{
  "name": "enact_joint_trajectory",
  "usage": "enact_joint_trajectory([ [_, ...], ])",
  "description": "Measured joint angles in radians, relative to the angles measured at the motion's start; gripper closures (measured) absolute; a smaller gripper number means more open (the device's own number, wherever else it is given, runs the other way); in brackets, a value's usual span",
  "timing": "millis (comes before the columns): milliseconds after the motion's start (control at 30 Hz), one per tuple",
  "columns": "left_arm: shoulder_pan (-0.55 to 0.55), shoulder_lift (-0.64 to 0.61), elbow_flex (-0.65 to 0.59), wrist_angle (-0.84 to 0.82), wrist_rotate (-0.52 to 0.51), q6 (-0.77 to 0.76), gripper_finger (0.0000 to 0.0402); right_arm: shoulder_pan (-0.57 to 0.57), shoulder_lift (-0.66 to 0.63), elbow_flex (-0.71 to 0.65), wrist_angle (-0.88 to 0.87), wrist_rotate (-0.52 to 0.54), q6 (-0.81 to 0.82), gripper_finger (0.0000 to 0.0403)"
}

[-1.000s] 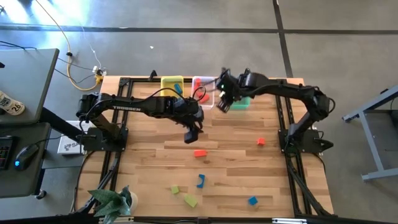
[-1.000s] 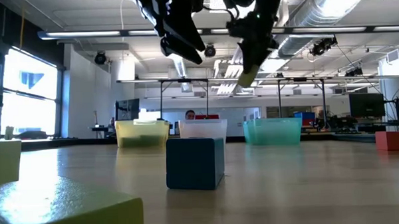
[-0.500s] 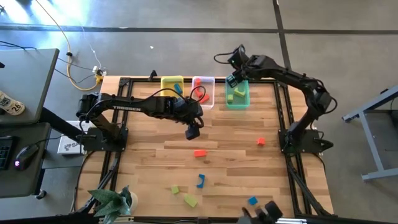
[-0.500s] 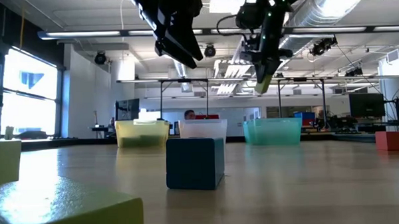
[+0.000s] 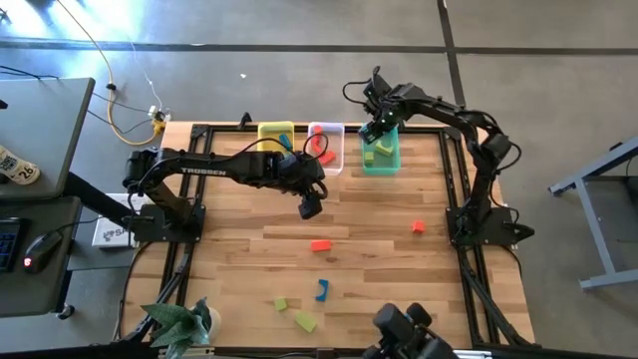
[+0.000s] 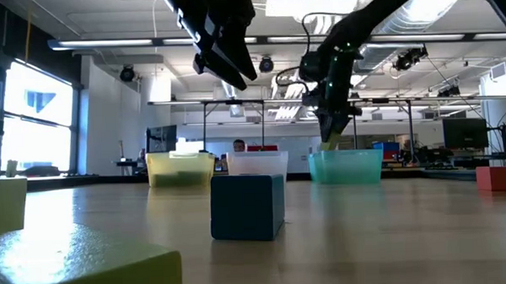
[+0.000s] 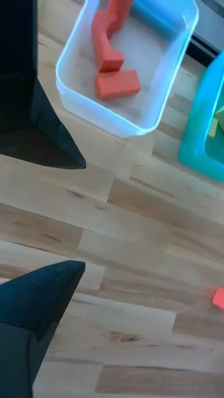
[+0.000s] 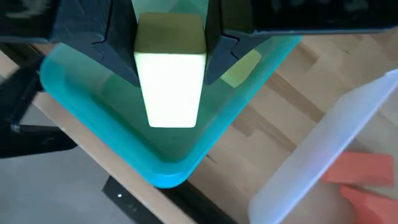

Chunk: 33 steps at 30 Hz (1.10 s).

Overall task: Sort & place blocks by color
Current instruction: Put the green block into the blue bin, then put the orange block into the transparent bin

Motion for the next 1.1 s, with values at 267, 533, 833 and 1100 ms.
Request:
enact_joint_trajectory([
  [267,0.028,0.0,0.0,-0.001,0.001,-0.023,0.0158,-0.021,0.063,0.0,0.027,-0.03,-0.069,0.0286],
  [533,0.034,0.0,0.0,-0.001,0.001,-0.026,0.0158,-0.022,0.064,0.0,0.069,0.011,-0.09,0.0235],
  [833,0.033,0.0,0.0,-0.001,0.002,-0.025,0.0158,-0.018,0.06,0.0,-0.073,-0.015,-0.008,0.0207],
  [1100,0.033,0.0,0.0,-0.001,0.003,-0.025,0.0158,0.024,0.06,0.0,-0.268,-0.061,0.088,0.0206],
])
